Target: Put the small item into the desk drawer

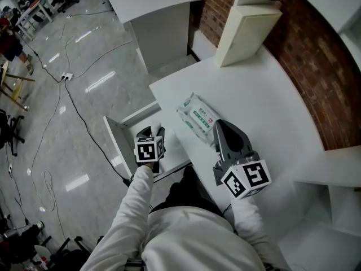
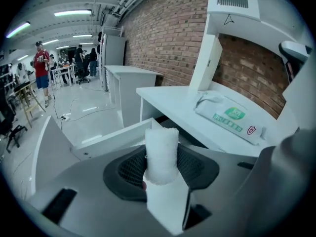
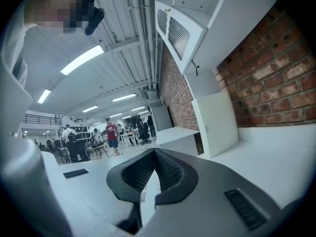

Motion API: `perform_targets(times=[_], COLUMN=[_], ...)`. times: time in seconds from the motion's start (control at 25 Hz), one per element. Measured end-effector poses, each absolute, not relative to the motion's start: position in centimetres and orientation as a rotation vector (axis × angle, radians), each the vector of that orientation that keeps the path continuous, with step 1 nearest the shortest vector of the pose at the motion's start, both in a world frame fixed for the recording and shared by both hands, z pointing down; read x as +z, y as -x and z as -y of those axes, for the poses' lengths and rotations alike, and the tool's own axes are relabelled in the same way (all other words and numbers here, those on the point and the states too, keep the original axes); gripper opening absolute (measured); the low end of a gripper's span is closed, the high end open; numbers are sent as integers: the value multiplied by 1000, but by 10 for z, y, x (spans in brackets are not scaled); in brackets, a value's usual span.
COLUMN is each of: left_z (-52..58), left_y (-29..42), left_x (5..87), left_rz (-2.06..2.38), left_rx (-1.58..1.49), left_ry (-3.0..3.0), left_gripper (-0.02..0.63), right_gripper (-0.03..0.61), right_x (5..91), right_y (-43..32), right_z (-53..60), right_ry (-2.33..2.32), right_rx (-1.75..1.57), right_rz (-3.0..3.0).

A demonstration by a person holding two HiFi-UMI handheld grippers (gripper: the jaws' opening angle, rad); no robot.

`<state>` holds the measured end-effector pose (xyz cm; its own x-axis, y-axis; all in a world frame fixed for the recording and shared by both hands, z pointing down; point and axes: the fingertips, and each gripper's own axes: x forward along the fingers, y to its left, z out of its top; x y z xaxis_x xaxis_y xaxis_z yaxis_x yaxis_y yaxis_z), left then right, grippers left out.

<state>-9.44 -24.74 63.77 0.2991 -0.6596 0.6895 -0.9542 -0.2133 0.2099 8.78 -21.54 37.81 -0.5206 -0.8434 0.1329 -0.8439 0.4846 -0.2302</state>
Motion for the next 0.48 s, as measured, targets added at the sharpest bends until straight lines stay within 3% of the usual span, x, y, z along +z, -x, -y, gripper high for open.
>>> perform_targets(times=[0.48], left_z=[227], left_y=[94], left_x=[725], left_rz=[1291], left_rx=[847], left_ry=[-1843], left_gripper=[192], right_gripper=[27], right_x=[387], right_y=[-86], right_z=[221], right_ry=[-1537], right_rx=[448], right_rz=[2682])
